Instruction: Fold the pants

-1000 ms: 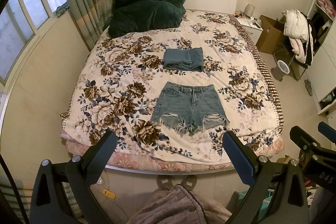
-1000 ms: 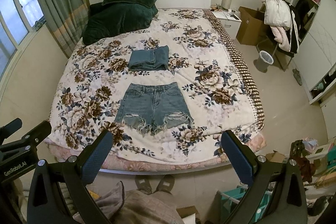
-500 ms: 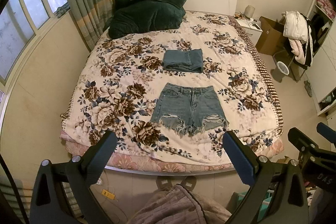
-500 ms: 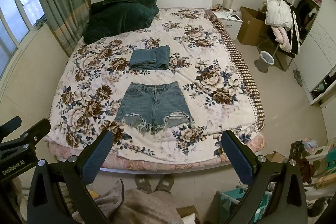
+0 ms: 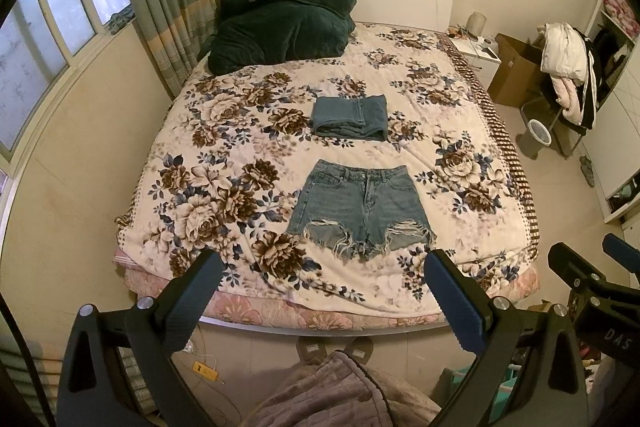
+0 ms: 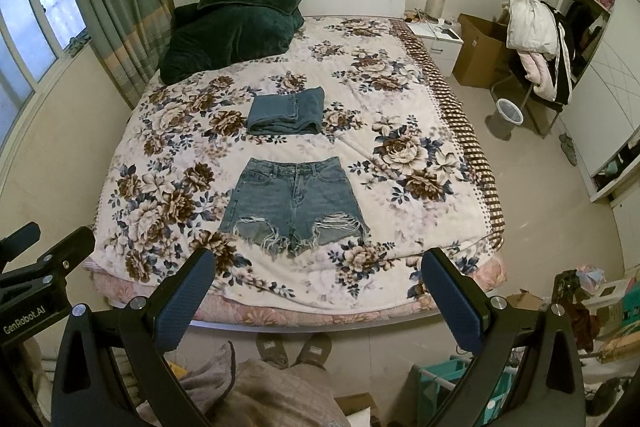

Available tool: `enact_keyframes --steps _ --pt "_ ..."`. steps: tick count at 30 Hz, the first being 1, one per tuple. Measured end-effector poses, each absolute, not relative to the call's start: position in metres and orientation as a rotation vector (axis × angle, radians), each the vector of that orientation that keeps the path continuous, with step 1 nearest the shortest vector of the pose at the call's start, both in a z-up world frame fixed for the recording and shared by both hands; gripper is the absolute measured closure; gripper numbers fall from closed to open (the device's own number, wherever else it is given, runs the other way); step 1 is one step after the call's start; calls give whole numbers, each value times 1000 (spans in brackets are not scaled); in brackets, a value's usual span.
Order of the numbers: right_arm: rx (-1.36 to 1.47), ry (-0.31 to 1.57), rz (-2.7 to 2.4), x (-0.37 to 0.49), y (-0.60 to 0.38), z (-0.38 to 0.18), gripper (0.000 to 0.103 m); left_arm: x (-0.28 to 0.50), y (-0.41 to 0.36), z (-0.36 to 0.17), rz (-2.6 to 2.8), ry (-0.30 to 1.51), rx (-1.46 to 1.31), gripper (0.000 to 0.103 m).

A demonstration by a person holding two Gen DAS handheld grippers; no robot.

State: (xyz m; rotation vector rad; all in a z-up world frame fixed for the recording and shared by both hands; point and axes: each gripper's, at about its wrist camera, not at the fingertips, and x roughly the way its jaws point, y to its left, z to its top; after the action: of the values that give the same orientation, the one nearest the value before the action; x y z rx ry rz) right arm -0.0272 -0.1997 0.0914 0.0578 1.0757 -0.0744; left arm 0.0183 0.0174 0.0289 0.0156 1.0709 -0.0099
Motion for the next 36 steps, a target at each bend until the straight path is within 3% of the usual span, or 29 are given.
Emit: enact_keyframes --steps 23,27,36 --pt "62 1071 -76 -21 -200 90 0 31 13 23 27 1070 12 0" --pt "72 1079 -93 1 -210 67 0 56 3 -9 90 1076 17 0" --pt "54 1167 -115 81 -233 -61 0 109 -21 -128 207 1197 102 0"
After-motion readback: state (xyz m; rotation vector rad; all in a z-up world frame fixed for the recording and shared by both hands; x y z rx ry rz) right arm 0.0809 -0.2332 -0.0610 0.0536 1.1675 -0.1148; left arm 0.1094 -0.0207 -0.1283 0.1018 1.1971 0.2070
